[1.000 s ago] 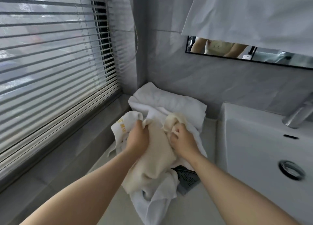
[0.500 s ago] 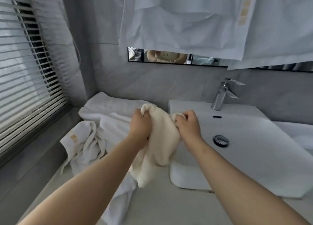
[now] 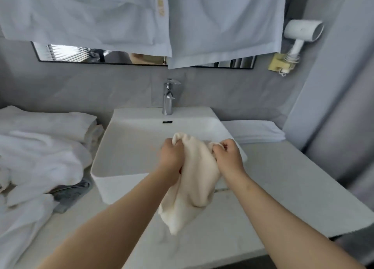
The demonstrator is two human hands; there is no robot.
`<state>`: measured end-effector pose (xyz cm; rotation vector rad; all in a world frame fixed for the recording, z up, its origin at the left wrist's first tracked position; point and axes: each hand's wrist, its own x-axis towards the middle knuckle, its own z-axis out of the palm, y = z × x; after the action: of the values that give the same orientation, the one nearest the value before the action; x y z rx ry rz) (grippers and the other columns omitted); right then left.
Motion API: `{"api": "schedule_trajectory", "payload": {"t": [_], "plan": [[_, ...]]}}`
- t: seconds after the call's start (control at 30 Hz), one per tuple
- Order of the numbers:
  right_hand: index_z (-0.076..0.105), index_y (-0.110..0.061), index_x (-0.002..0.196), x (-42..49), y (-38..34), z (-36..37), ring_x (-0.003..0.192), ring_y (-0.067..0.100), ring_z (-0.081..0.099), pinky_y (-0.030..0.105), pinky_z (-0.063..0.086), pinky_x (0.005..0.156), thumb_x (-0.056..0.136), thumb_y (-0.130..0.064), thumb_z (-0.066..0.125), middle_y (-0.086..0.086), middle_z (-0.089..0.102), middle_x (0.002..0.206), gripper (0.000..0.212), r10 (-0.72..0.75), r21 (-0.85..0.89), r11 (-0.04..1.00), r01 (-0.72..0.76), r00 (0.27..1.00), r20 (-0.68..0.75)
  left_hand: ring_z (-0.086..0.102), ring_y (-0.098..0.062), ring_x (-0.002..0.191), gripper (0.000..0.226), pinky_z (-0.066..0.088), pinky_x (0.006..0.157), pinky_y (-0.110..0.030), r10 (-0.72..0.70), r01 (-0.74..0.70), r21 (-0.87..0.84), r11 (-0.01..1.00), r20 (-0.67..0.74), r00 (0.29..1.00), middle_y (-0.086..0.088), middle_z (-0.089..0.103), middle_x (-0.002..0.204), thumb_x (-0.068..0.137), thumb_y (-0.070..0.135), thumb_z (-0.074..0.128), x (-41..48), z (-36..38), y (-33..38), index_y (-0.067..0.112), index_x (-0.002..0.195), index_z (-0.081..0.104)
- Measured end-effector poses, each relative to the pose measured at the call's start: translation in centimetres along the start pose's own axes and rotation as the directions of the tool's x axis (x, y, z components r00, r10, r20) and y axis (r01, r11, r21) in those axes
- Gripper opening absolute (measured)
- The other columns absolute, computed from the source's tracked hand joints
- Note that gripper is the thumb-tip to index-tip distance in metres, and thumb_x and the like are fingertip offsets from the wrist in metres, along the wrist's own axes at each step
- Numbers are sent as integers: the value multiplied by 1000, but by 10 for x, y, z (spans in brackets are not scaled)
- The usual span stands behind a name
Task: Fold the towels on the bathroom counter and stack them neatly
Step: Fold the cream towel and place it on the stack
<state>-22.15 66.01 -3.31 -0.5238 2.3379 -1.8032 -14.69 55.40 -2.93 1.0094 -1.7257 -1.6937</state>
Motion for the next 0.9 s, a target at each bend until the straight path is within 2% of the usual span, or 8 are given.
{"api": "schedule_trajectory", "payload": {"t": [0.13,0.23,0.4,0.57,0.73,0.77,0.83,0.9], "plan": [[41,-17,71,11,30,-64,61,16,41,28,31,52,85,-11,50,-2,49,66,17,50,3,999,-50,996,-73,47,-14,68,23,37,51,-25,-13,10,40,999,79,997,-2,52,87,98,24,35,-22,68,-2,13,110,51],[41,-17,71,18,48,-104,59,14,41,26,31,52,85,-11,51,-3,48,64,18,81,1,997,-81,990,-113,45,-15,67,25,34,51,-25,-38,26,81,996,139,990,-1,50,84,97,26,33,-31,112,-4,12,109,51],[44,-16,75,37,74,-158,65,16,44,28,34,56,85,-13,51,-2,50,70,13,140,26,990,-138,975,-170,46,-15,66,22,37,55,-27,-37,15,106,994,210,977,-2,51,82,97,24,33,-35,176,-5,20,83,48],[45,-16,76,74,98,-206,68,16,47,28,36,58,85,-12,52,-2,52,73,12,168,19,986,-168,961,-222,48,-11,69,15,39,58,-23,-46,27,68,997,291,956,5,51,80,100,24,33,-25,241,-4,24,94,46],[45,-17,74,121,119,-243,65,14,47,26,36,56,84,-11,51,-2,51,71,13,178,-1,983,-184,952,-248,45,-10,63,14,39,48,-22,-39,23,55,998,302,952,3,50,78,99,24,37,4,300,-2,21,91,48],[45,-17,73,134,123,-251,64,14,46,26,35,55,84,-11,51,-2,51,70,14,180,-13,982,-189,952,-247,47,-13,65,15,42,50,-22,-30,12,63,998,295,955,-1,54,82,98,24,38,13,313,-1,20,92,51],[44,-17,71,157,130,-263,64,14,45,25,35,54,83,-11,52,-2,50,70,16,177,-62,978,-198,952,-249,52,-21,79,22,44,65,-27,-20,-7,94,996,275,961,-8,57,98,98,26,39,30,337,-3,14,107,55],[44,-18,70,179,138,-274,63,13,45,25,36,55,83,-11,54,-3,50,69,18,169,-91,976,-198,952,-256,51,-23,88,26,42,71,-30,-23,-6,105,994,278,960,-7,55,102,98,27,39,45,358,-4,12,114,53]]}}
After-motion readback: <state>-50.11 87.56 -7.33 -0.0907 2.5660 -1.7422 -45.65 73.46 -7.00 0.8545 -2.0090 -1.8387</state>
